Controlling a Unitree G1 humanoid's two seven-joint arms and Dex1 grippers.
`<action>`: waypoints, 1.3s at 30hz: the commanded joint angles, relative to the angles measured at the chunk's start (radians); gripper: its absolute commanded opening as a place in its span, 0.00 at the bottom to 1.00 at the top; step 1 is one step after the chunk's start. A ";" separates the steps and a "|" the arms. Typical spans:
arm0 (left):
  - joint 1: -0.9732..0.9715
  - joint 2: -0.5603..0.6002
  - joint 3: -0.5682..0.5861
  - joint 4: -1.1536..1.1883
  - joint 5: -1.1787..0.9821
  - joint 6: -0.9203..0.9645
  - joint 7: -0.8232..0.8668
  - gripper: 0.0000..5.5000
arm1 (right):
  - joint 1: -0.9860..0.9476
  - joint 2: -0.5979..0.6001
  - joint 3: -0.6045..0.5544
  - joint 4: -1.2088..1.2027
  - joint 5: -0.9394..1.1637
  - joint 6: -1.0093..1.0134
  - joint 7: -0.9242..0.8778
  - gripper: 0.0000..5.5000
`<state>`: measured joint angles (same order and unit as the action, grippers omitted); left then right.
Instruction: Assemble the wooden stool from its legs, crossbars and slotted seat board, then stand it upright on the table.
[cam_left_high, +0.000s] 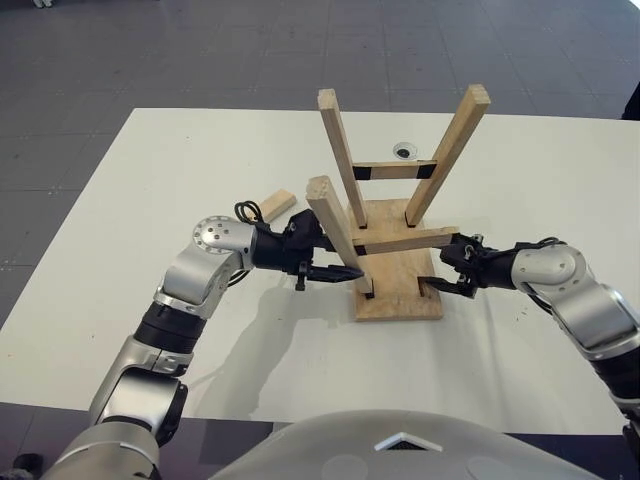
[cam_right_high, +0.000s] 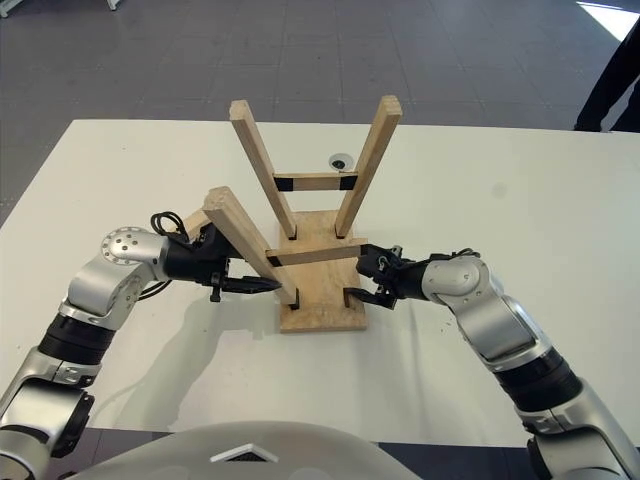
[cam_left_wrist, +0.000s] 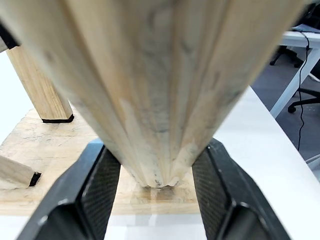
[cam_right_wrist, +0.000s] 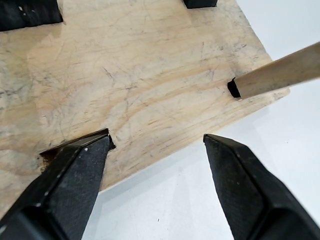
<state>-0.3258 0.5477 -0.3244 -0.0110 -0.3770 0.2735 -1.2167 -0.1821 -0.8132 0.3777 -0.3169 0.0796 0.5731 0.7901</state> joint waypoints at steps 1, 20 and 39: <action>0.062 0.031 -0.044 -0.014 0.160 0.022 0.137 0.37 | 0.034 0.003 -0.002 0.002 -0.019 0.031 0.002 0.63; 0.107 0.063 -0.059 -0.080 0.198 0.067 0.259 0.37 | 0.215 0.097 -0.376 -0.118 0.177 0.129 -0.125 0.63; 0.088 0.090 -0.159 -0.109 0.193 0.295 0.268 0.37 | 0.122 0.250 -0.108 -0.043 0.012 0.079 -0.162 0.63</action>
<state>-0.3610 0.6183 -0.4007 -0.1754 -0.2529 0.4440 -0.9829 -0.0545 -0.6030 0.2392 -0.2910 0.0429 0.6571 0.5907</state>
